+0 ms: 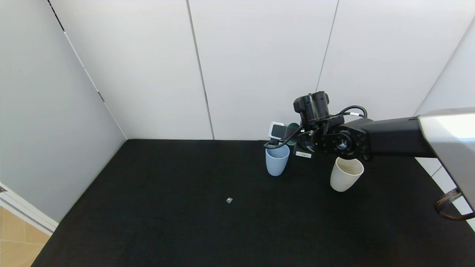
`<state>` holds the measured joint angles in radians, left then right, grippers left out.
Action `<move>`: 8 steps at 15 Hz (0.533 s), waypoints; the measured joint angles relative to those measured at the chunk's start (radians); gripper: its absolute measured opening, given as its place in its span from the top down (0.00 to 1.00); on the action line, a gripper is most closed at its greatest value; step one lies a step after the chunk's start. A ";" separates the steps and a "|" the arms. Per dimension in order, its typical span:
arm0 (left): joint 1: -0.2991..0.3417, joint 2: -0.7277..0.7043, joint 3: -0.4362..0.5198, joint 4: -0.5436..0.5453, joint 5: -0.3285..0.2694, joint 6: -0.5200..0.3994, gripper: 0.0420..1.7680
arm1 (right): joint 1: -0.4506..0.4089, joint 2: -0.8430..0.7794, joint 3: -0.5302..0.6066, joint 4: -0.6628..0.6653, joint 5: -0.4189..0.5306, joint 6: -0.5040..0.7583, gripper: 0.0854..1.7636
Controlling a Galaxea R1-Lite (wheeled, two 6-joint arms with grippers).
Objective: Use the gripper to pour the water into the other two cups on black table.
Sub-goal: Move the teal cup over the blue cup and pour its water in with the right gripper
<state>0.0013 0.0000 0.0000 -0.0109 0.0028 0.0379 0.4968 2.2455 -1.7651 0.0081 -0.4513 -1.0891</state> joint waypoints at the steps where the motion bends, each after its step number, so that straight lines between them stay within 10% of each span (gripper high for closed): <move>1: 0.000 0.000 0.000 0.000 0.000 0.000 0.03 | 0.001 0.001 0.000 0.000 -0.001 -0.020 0.34; 8: 0.000 0.000 0.000 0.000 0.000 0.000 0.03 | 0.025 0.013 -0.012 -0.006 -0.040 -0.139 0.34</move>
<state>0.0013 0.0000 -0.0004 -0.0104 0.0028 0.0383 0.5219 2.2581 -1.7774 0.0023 -0.4915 -1.2281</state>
